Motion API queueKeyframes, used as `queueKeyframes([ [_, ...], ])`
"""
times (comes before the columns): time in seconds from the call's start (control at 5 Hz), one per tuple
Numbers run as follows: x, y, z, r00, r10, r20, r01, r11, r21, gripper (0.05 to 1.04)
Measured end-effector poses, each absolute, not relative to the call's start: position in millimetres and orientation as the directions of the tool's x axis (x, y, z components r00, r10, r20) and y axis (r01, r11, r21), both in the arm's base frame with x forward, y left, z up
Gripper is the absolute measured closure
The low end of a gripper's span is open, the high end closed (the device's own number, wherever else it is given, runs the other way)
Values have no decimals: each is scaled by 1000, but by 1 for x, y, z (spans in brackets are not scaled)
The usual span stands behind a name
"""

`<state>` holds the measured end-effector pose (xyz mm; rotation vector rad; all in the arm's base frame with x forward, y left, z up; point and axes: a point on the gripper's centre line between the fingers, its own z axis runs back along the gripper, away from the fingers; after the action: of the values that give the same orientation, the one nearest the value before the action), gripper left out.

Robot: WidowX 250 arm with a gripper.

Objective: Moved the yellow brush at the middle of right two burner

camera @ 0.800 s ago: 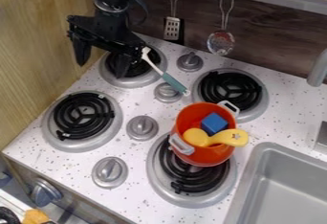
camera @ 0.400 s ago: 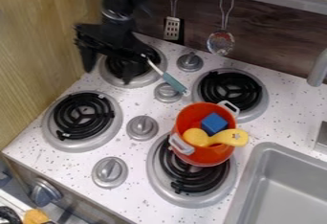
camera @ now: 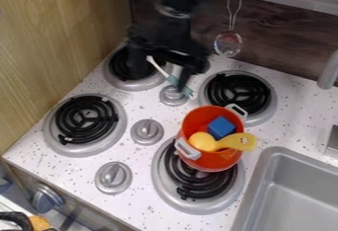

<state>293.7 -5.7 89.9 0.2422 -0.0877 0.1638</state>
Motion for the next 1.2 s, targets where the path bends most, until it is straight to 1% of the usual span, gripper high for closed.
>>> queueKeyframes([
  [0.2,295,-51,92,992,96,84,-114,963,243,85],
  [0.4,296,-77,79,995,76,71,-93,957,276,85],
  [0.6,286,-100,69,997,40,68,-58,951,305,85],
  [0.8,283,-104,50,993,59,99,-88,944,318,85],
  [1.2,294,-105,26,989,28,145,-74,944,322,85],
])
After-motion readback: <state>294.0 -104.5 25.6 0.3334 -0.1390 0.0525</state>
